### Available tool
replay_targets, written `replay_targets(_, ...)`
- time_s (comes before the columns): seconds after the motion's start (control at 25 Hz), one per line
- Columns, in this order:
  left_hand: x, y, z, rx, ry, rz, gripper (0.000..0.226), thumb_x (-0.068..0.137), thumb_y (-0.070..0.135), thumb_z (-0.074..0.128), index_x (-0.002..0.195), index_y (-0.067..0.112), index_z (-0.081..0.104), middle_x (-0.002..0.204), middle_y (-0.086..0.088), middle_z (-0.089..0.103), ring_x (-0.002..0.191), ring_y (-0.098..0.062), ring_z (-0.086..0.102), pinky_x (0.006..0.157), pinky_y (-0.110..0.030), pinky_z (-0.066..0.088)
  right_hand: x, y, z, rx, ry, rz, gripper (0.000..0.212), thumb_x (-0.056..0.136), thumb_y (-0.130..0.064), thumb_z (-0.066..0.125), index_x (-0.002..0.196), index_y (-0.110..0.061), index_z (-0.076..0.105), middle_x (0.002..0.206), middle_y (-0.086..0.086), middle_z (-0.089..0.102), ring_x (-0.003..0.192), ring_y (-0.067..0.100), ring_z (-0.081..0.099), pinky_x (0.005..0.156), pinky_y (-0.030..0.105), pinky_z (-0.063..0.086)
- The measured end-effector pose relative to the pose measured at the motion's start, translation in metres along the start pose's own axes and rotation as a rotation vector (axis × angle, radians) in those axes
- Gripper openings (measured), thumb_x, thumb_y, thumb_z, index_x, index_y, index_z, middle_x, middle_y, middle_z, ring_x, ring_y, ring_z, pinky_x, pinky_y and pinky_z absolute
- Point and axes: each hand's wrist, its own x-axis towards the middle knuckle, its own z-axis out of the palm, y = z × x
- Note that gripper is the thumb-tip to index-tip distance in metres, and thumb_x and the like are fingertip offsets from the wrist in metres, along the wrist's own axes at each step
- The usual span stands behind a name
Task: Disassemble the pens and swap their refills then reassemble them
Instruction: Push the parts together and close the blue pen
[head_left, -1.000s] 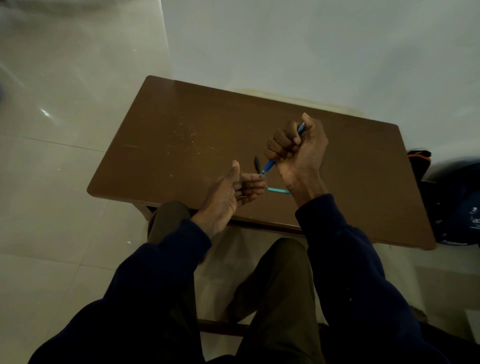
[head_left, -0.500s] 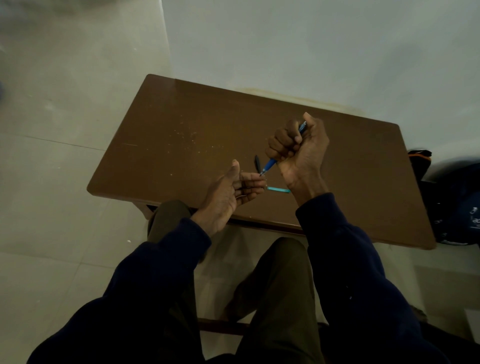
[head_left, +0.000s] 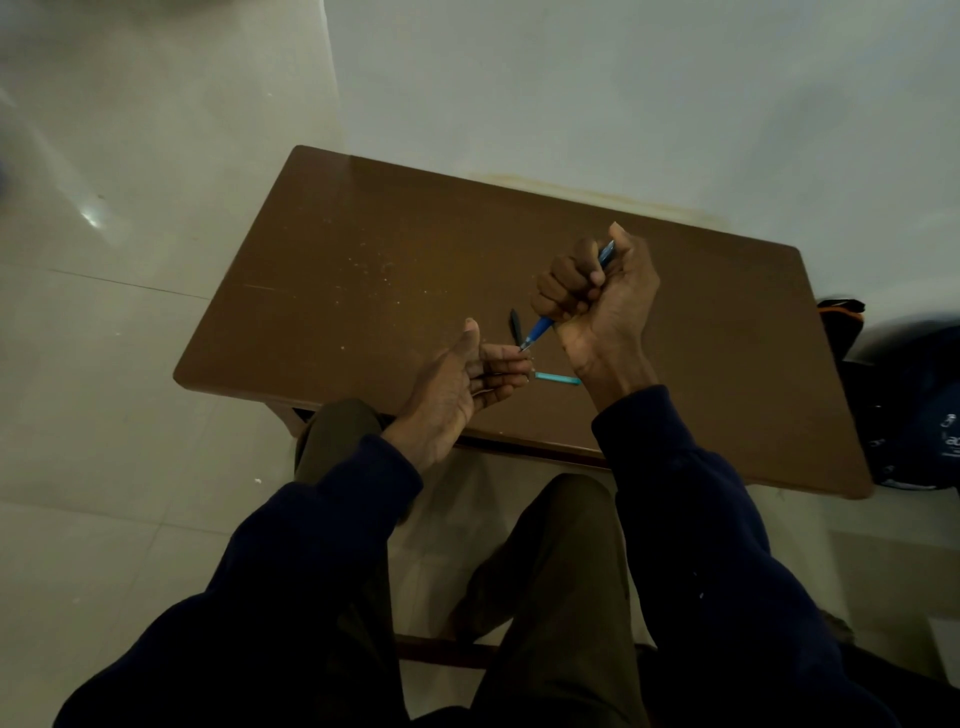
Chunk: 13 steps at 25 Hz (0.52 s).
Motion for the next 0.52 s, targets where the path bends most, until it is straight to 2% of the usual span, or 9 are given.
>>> replay_targets(0.32,-0.0009,-0.0003,0.0,-0.001,0.004,0.011,0.062,0.106,0.053,0.032,0.098,0.01,0.076,0.101,-0.011,0.079,0.09,-0.016,0.075,0.077,-0.023,0.058,-0.0011,0.001,-0.0001,0.005,0.011,0.005,0.053,0.103,-0.035,0.028,0.052,-0.018,0.029,0.053,-0.003,0.007,0.048,0.011,0.005,0.048,0.027,0.007)
replay_targets(0.52,-0.001,-0.0002,0.0,0.003,0.003,0.007,0.062,0.106,0.053,0.031,0.101,0.009,0.075,0.1,-0.009,0.079,0.09,-0.015,0.075,0.076,-0.022,0.058,-0.0017,0.0013,0.0004,0.017,0.014,0.004,0.054,0.104,-0.036,0.028,0.053,-0.017,0.028,0.053,-0.003,0.007,0.048,0.011,0.005,0.048,0.027,0.008)
